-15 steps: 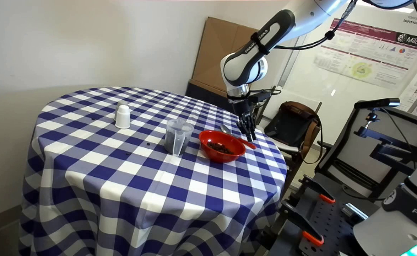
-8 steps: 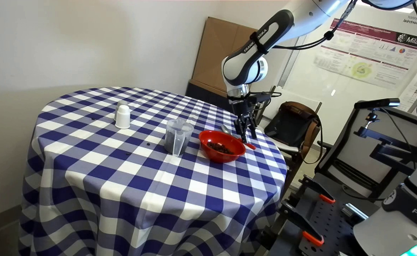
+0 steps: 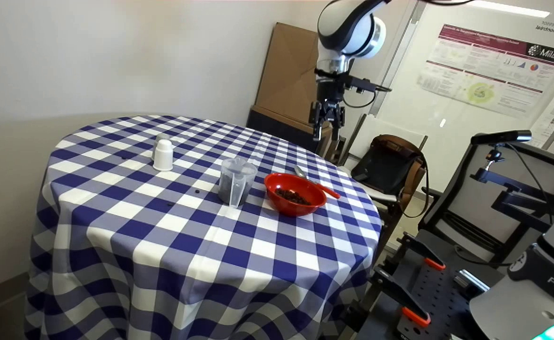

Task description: Use the spoon to move one scoop of the contents from the bowl to the clear jar

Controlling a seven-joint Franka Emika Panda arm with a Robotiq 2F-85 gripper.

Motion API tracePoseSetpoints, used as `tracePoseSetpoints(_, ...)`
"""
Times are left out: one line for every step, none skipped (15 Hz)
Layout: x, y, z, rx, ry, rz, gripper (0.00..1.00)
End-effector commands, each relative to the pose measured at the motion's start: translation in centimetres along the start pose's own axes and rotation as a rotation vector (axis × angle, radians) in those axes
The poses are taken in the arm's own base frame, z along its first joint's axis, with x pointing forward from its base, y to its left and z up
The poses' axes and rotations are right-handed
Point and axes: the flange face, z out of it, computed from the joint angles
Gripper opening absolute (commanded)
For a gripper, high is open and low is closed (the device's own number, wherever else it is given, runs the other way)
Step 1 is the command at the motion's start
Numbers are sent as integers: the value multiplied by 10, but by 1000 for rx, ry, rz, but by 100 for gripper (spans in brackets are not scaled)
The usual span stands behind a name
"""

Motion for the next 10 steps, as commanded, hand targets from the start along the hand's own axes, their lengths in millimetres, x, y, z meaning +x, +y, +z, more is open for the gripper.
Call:
tracePoseSetpoints(-56, -13, -63, -54, 189, 18, 100)
tracePoseSetpoints(-70, -21, -78, -62, 235, 15, 100)
tracePoseSetpoints(-85, -31, -90, -64, 264, 0, 100)
tracePoseSetpoints(-100, -43, -99, -68, 290, -16, 100)
tracePoseSetpoints(-115, -55, -107, -51, 297, -23, 100)
tracePoseSetpoints(-77, -35, -100, -53, 248, -18, 100)
tracePoseSetpoints(-88, -43, -108, -53, 261, -25, 100)
tracePoseSetpoints(-91, -44, -111, -53, 267, -28, 100)
tracePoseSetpoints(-89, -43, -109, -53, 264, -26, 100)
tracePoseSetpoints(-86, -38, -105, -52, 256, -19, 100)
